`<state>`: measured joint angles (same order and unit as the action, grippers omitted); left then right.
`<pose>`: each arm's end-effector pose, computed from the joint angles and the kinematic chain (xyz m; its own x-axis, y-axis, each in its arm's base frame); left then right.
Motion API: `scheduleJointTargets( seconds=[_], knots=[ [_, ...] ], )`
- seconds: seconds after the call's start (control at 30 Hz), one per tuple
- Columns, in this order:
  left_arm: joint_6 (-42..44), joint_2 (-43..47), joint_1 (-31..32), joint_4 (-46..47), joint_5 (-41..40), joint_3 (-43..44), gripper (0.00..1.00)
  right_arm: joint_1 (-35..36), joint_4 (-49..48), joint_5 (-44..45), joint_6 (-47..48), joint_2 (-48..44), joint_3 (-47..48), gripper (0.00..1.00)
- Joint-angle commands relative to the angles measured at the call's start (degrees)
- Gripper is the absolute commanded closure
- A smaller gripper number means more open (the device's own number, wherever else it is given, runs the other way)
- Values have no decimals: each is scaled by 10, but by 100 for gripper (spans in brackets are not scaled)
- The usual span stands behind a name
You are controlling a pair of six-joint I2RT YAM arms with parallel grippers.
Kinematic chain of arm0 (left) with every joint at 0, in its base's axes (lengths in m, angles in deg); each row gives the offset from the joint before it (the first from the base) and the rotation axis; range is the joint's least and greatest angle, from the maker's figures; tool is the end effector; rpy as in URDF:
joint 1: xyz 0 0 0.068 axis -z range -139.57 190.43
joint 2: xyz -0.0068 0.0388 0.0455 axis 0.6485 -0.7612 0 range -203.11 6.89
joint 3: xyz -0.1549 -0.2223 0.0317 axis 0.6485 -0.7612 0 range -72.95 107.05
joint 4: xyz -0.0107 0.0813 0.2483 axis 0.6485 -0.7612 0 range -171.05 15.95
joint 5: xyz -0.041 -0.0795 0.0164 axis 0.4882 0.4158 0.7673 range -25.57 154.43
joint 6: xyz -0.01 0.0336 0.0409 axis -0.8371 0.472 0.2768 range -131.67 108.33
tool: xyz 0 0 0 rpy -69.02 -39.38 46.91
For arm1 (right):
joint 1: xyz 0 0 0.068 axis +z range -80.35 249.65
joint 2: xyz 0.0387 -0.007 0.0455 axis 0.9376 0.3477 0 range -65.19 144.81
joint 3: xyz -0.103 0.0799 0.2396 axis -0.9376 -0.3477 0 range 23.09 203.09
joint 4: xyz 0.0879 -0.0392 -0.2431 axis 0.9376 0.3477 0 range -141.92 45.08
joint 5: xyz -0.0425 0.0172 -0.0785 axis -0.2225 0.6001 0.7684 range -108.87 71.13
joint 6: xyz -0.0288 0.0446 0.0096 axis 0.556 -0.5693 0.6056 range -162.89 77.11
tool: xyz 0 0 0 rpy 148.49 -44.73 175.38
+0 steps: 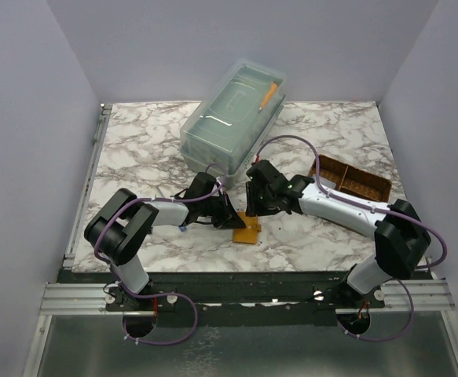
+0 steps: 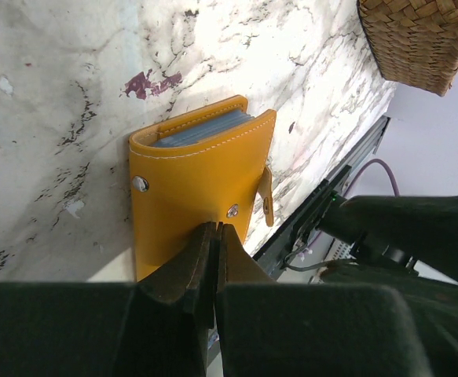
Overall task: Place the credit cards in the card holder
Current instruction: Close the card holder at the center of the board.
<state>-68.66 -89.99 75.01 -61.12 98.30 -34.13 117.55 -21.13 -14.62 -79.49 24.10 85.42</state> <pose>0.2401 -0.1895 0.1260 -0.9845 -0.1671 -0.0532 -0.0563 0.5881 -0.8068 0.2170 0.2362 0.2272 -0.8806 -0.0876 -0.4657 -0.2346 0.9345 0.2678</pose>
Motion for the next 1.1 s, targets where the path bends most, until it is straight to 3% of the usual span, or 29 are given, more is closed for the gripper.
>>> scheduleJointTargets(
  seconds=[0.0, 0.17, 0.67, 0.93, 1.07],
  knots=[
    [12, -15, -1, 1, -14, 2, 98, 26, 164, 81, -73, 38, 23, 57],
    [13, -12, 0, 1, -14, -1, 98, 40, 185, 97, -113, 69, 51, 55],
    [15, -6, 0, 2, -13, -3, 98, 49, 100, 104, -101, 109, 65, 53],
    [15, -11, 0, 2, -12, 0, 98, 50, 106, 120, -98, 132, 77, 59],
    [16, -11, 0, 2, -12, 0, 98, 49, 109, 123, -98, 130, 74, 69]
  ],
)
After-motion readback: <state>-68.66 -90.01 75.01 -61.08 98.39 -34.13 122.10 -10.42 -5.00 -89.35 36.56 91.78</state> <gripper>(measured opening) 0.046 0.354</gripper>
